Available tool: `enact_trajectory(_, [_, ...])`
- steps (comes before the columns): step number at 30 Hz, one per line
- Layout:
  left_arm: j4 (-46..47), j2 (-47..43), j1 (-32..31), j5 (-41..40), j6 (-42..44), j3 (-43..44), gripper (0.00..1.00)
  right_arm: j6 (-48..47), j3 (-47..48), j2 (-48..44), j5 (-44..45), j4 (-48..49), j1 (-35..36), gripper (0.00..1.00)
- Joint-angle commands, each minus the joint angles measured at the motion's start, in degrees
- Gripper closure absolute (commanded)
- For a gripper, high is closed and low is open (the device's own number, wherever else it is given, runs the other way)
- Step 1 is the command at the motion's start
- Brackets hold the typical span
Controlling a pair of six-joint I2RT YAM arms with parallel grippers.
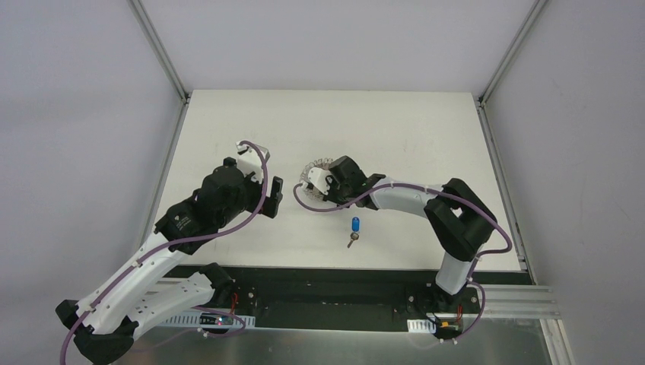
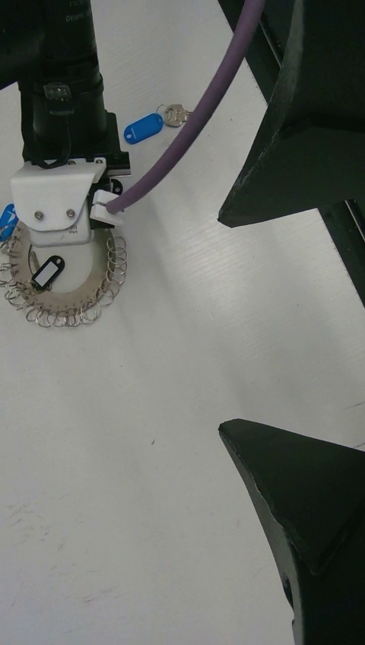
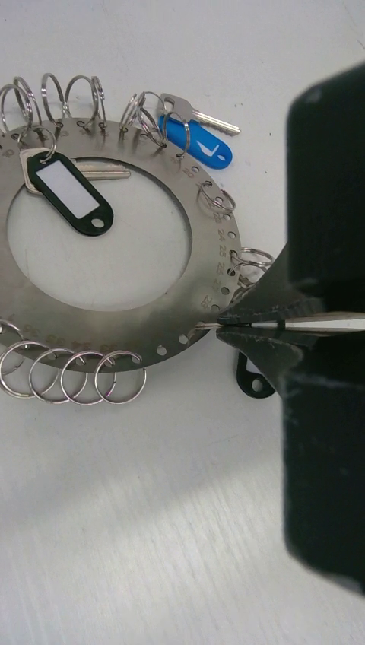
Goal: Put the keys on the keyring
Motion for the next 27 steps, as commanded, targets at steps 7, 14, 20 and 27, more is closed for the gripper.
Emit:
enact_trajectory(7, [3.3, -5.2, 0.2, 4.7, 1.6, -1.1, 0.0, 7.9, 5.7, -16.2, -14.3, -14.7, -0.4, 1.0])
enact_trajectory(14, [4.0, -7.8, 0.2, 13.3, 2.6, 1.0, 0.0, 11.4, 12.0, -22.9, -22.8, -28.7, -0.3, 1.0])
enact_trajectory(20, [4.5, -6.9, 0.2, 25.7, 1.7, 4.1, 0.0, 13.5, 20.0, -25.1, -28.1, -40.2, -0.2, 1.0])
enact_trajectory(27, [8.5, -5.2, 0.2, 37.4, -1.2, 5.5, 0.0, 17.7, 30.9, -23.0, -32.8, -51.2, 0.8, 1.0])
